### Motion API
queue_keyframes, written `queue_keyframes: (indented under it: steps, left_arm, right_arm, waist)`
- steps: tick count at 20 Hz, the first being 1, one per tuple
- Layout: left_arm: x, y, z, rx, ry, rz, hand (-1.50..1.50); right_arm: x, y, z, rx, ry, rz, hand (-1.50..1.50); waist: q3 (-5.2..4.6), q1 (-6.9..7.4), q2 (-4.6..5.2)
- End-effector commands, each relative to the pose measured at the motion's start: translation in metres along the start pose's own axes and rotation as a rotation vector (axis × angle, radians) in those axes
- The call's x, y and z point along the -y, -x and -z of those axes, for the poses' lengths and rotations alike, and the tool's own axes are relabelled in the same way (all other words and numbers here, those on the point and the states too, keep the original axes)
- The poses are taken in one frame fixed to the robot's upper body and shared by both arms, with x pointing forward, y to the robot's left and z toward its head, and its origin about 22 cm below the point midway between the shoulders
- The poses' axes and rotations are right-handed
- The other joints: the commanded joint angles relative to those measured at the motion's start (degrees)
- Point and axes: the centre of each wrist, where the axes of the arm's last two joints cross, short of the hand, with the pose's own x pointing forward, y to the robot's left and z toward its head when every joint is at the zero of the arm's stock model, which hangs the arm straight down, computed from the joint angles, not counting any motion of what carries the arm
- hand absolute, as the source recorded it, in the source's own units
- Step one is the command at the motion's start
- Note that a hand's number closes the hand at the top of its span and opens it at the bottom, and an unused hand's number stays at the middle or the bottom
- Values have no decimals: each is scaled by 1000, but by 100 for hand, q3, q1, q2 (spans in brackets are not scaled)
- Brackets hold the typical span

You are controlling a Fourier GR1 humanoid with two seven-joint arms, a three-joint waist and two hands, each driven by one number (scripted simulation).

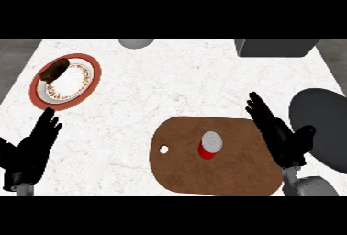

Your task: Pick the can from the cutting board and place it in the pan

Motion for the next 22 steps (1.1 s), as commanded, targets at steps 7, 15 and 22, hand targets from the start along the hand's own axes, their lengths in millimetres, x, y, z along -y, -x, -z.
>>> queue_keyframes:
  steps: [7, 15, 22]
  left_arm:
    - [53, -61, 23, 329, 144, 55, 0]
    - [47, -68, 43, 317, 106, 61, 0]
    - [62, -58, 40, 325, 132, 94, 0]
  right_arm:
    - [-43, -26, 35, 141, -805, -185, 150]
    - [93, -52, 25, 612, -435, -437, -150]
    - [124, -170, 31, 525, -576, -817, -150]
  waist:
    - [-23, 163, 183]
    - [-31, -116, 126]
    - [-50, 5, 96]
